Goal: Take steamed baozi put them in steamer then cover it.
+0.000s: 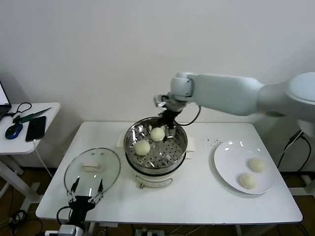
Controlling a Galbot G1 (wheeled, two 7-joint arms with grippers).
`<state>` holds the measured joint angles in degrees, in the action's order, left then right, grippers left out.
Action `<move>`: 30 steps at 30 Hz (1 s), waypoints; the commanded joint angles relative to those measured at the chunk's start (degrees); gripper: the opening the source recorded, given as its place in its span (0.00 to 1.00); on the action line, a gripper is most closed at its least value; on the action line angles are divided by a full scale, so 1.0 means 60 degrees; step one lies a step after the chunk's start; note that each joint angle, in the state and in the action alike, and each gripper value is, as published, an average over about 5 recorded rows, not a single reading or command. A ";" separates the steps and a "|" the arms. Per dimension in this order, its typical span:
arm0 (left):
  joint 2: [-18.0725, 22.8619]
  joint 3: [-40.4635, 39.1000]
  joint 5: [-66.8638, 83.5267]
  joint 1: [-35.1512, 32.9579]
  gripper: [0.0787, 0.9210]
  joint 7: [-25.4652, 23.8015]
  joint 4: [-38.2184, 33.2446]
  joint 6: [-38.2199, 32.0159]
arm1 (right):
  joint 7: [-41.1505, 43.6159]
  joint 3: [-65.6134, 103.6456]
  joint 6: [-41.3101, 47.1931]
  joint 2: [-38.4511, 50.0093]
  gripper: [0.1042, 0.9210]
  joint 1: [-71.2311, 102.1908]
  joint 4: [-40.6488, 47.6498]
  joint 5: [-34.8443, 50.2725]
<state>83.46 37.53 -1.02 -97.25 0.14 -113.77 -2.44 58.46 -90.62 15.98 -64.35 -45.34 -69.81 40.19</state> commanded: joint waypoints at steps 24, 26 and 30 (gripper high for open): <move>0.0263 0.0021 -0.0375 -0.0219 0.88 -0.0048 -0.0219 0.0285 | 0.0983 0.5064 -0.1431 0.6594 0.88 0.6812 -0.0517 -0.6722; 0.0282 0.0016 -0.0404 -0.0221 0.88 -0.0047 -0.0229 0.0303 | 0.0986 0.5200 -0.1457 0.6491 0.88 0.7017 -0.0377 -0.6827; 0.0299 0.0006 -0.0453 -0.0205 0.88 -0.0043 -0.0198 0.0322 | 0.0950 0.5467 -0.1462 0.6255 0.88 0.7333 -0.0176 -0.6933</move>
<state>85.20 37.60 -3.55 -98.39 -0.11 -115.00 -0.62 63.93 -66.30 8.44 -28.59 -12.46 -73.83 4.97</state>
